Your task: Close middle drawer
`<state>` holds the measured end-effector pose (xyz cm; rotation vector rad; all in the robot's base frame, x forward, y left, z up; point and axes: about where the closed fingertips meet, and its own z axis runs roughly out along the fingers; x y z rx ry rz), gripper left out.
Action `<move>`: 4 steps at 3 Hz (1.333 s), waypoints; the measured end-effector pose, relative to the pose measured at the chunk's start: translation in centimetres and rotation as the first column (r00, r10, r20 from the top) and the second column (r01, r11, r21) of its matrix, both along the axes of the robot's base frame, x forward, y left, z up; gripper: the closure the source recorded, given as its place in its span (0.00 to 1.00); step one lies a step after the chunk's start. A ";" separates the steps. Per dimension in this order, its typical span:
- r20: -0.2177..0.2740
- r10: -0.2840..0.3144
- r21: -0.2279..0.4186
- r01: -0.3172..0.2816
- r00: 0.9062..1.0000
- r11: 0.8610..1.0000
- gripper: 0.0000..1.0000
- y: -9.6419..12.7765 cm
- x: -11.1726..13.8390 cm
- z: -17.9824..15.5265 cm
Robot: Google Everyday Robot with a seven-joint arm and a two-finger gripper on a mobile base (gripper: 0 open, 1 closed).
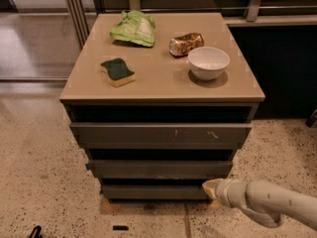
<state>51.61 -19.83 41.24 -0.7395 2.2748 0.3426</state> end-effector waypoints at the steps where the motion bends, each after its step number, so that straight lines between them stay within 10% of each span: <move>1: -0.072 -0.026 0.081 0.032 0.997 0.996 0.75 -1.3 -7.0 0.2; 4: -0.071 -0.027 0.081 0.033 0.997 0.996 0.00 -1.4 -7.0 0.2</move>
Offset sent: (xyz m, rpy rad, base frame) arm -0.0565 -0.0079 0.0025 0.0678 0.0583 -0.0195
